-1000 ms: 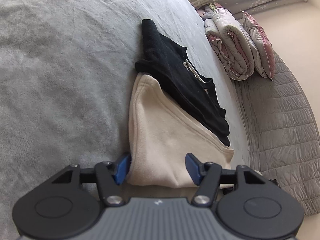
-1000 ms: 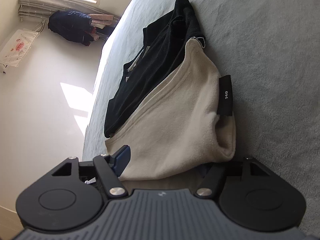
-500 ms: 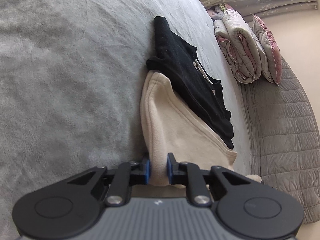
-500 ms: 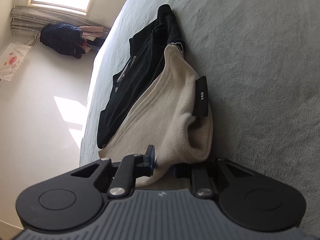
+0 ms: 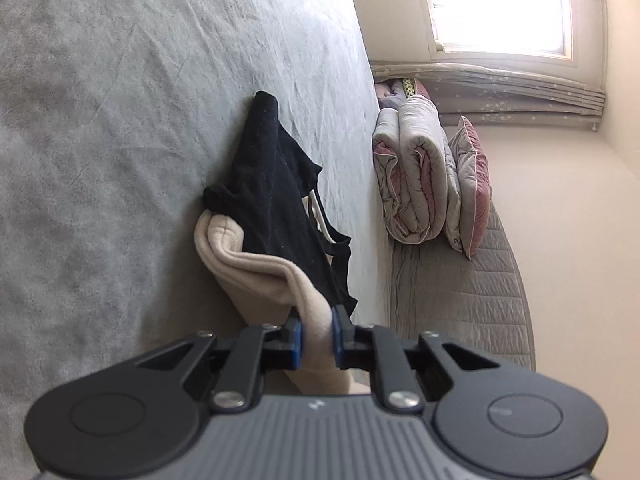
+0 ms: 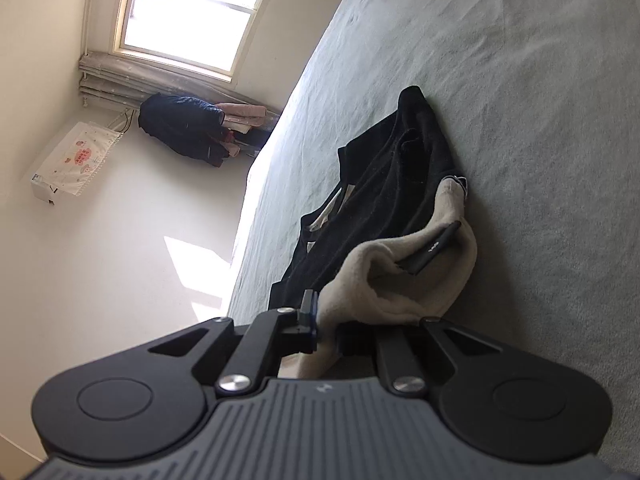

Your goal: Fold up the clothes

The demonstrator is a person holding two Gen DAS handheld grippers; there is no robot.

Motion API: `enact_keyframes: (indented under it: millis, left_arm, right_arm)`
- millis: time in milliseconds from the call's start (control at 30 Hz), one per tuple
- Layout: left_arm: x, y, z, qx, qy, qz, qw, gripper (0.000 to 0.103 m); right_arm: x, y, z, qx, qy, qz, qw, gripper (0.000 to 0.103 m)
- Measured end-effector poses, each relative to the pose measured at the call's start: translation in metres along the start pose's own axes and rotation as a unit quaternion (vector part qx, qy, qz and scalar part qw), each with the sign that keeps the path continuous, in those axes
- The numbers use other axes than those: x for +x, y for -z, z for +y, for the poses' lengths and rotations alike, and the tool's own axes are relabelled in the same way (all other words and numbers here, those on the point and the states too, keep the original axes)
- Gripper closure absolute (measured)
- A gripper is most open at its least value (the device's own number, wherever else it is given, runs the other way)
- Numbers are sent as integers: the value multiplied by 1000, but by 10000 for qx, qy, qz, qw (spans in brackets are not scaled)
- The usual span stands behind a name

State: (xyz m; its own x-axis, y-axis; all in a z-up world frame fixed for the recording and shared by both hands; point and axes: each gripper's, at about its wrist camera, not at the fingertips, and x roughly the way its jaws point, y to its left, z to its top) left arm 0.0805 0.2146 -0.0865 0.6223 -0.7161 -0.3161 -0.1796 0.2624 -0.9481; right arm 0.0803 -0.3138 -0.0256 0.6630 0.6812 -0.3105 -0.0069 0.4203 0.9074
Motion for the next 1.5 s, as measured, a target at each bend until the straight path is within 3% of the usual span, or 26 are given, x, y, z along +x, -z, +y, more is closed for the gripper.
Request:
enact_keyframes:
  millis: [267, 633, 700, 767, 867, 933, 1000, 1067, 1133, 1233, 1333, 1500]
  left_arm:
    - [31, -38, -8, -549, 308, -589, 9963, 89]
    - [88, -84, 18, -1135, 222, -927, 9890, 87]
    - [91, -88, 25, -1237, 192, -1019, 9869, 85]
    - [89, -90, 28, -1208, 223, -1159, 9856, 75]
    - [80, -95, 26, -1087, 195, -1407, 9839, 62]
    - [74, -97, 22, -981, 66, -1494, 9839, 59]
    - [68, -96, 9, -606, -197, -1607, 9849, 55]
    - [67, -93, -14, 195, -687, -1702, 9828, 53]
    - [74, -88, -37, 979, -1177, -1691, 9736, 53]
    - [91, -84, -62, 1871, -1781, -1702, 9509, 53]
    - [111, -88, -67, 2341, -2277, -1664, 9304, 53]
    - [130, -92, -59, 2690, -2782, -1605, 9080, 57]
  right_arm:
    - [45, -40, 4, 127, -185, -355, 9991, 91]
    - [102, -83, -38, 818, -97, -401, 9958, 90]
    - [102, -90, -42, 902, -92, -286, 9955, 90]
    - [102, -98, -44, 970, -93, -165, 9951, 90]
    - [100, -108, -46, 1021, -78, -45, 9947, 78]
    - [82, -111, -45, 961, -78, -427, 9944, 43]
    - [68, -111, -40, 750, 15, -790, 9940, 39]
    - [61, -104, -30, 343, 261, -966, 9944, 39]
    - [54, -97, -20, -64, 507, -1139, 9922, 40]
    - [52, -85, -4, -733, 906, -1271, 9850, 47]
    - [76, -69, 13, -1520, 1366, -1072, 9730, 47]
    - [115, -61, 7, -2211, 2068, -1011, 9477, 51]
